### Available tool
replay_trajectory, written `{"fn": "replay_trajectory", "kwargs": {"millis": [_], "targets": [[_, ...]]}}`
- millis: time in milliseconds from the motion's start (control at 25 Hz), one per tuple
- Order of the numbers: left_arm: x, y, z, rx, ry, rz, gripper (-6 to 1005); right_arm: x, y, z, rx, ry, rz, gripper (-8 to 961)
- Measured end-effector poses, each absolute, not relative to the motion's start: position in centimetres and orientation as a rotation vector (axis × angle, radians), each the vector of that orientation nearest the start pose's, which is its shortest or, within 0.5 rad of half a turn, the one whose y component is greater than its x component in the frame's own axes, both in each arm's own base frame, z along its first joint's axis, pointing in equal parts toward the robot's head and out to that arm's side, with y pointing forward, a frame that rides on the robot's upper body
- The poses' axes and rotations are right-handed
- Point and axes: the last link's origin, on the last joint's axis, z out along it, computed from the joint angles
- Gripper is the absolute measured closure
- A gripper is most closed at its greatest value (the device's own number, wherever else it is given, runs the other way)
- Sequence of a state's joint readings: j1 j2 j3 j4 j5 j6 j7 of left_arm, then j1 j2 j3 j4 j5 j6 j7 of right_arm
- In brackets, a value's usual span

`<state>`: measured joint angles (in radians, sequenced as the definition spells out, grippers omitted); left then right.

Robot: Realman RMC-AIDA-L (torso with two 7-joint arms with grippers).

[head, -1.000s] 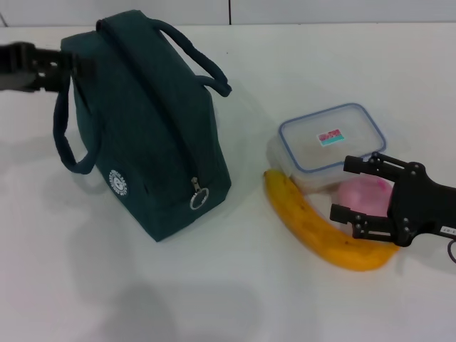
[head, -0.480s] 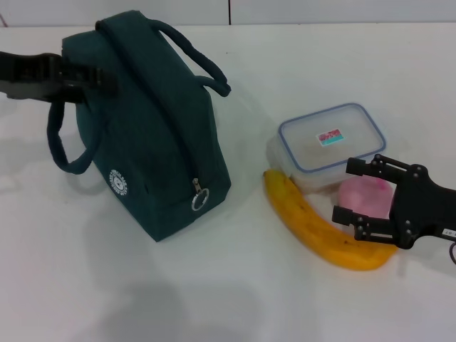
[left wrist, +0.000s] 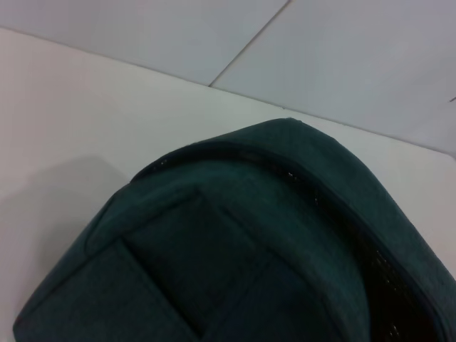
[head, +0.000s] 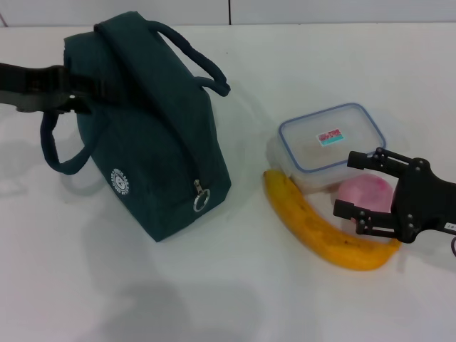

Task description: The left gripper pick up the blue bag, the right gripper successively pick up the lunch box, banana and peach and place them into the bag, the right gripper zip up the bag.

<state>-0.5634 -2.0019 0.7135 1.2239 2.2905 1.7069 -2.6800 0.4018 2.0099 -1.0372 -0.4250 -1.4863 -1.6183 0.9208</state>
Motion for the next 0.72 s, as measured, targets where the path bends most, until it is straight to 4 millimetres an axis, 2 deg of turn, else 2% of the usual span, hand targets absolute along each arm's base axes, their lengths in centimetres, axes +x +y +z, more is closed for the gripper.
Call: {"fn": "replay_trajectory", "kwargs": {"millis": [80, 320, 720], "targets": [[-23.44, 35.76, 10.51, -2.239, -1.69, -0.343, 177, 27.35, 28.4, -1.29, -2.644, 0.275, 0.989, 129], [-23.71, 35.95, 10.47, -2.227, -1.694, -0.271, 373, 27.46, 28.33, -1.29, -2.641, 0.279, 0.989, 128], [-23.37, 35.93, 10.34, -2.219, -1.727, -0.282, 803, 27.66, 28.34, -1.1, -2.617, 0.292, 0.995, 128]]}}
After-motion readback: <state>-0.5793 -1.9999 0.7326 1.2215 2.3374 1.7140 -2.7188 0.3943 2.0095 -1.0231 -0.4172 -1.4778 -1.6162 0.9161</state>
